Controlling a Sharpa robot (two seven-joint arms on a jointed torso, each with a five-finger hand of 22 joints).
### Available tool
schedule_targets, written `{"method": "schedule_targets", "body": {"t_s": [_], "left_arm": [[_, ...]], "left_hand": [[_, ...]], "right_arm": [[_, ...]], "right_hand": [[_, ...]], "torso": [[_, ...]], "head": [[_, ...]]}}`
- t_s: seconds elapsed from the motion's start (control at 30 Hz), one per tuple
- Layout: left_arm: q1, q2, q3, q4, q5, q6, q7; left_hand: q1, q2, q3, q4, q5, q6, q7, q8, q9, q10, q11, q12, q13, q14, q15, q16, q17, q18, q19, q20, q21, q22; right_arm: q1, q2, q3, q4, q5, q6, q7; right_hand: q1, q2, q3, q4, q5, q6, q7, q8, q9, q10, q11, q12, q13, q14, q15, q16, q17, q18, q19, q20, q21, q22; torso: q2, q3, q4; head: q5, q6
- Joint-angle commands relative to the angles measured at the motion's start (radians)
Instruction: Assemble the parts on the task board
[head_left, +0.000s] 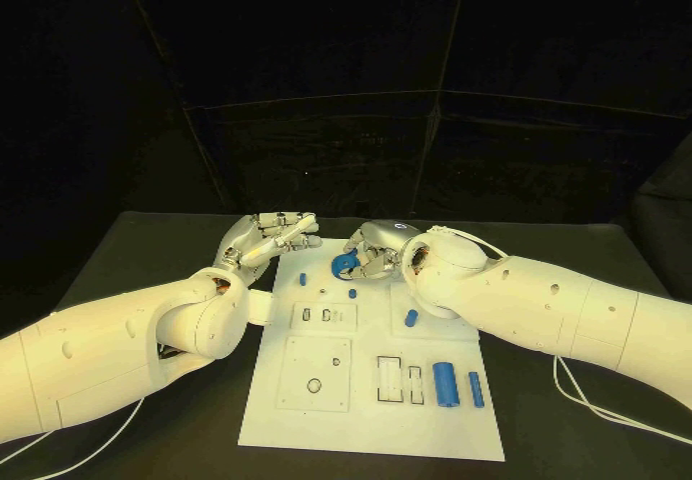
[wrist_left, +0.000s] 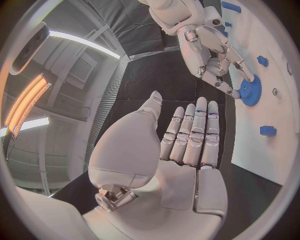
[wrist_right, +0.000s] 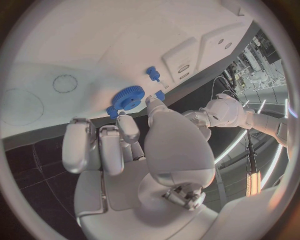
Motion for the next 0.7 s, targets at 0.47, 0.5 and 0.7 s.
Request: {"method": "schedule_targets", "body": {"t_s": [0.47, 0.5, 0.7], "left_arm": [[0.002, -0.006, 0.001, 0.001, 0.0, 0.003, 0.005], [0.002, -0.007, 0.001, 0.002, 0.0, 0.003, 0.005], [0.002, -0.012, 0.001, 0.004, 0.0, 0.003, 0.006]], "left_hand": [[0.001, 0.01, 0.001, -0.009, 0.002, 0.005, 0.009, -0.007, -0.001, 0.003, -0.003, -0.007, -0.001, 0.006, 0.001, -0.005, -0.002, 0.006, 0.009, 0.001, -0.006, -0.002], [0.001, 0.01, 0.001, -0.009, 0.002, 0.005, 0.009, -0.007, -0.001, 0.003, -0.003, -0.007, -0.001, 0.006, 0.001, -0.005, -0.002, 0.006, 0.009, 0.001, -0.006, -0.002], [0.001, 0.01, 0.001, -0.01, 0.002, 0.006, 0.009, -0.007, -0.001, 0.003, -0.002, -0.007, -0.001, 0.007, 0.001, -0.006, -0.002, 0.006, 0.009, 0.001, -0.006, -0.002]], "right_arm": [[0.0, -0.131, 0.0, 0.118, 0.115, -0.251, 0.172], [0.0, -0.152, 0.0, 0.135, 0.133, -0.253, 0.184], [0.001, -0.291, 0.0, 0.218, 0.257, -0.231, 0.22]], "right_hand": [[0.064, 0.021, 0.013, -0.062, 0.054, 0.098, -0.009, 0.017, 0.012, 0.01, -0.004, 0.03, 0.03, 0.06, 0.004, 0.006, 0.024, -0.016, 0.004, 0.003, 0.01, 0.006], [0.068, 0.019, 0.013, -0.067, 0.053, 0.103, -0.01, 0.018, 0.012, 0.01, -0.005, 0.03, 0.031, 0.06, 0.003, 0.005, 0.024, -0.016, 0.004, 0.002, 0.01, 0.006], [0.096, 0.007, 0.016, -0.1, 0.03, 0.131, -0.017, 0.027, 0.014, 0.008, -0.012, 0.027, 0.03, 0.06, -0.003, 0.004, 0.023, -0.017, 0.005, -0.004, 0.011, 0.008]], "torso": [[-0.003, 0.0003, -0.0033], [-0.004, 0.0002, -0.0044], [-0.01, 0.0034, -0.0138]], "head": [[-0.003, 0.005], [-0.004, 0.006], [-0.004, 0.009]]}}
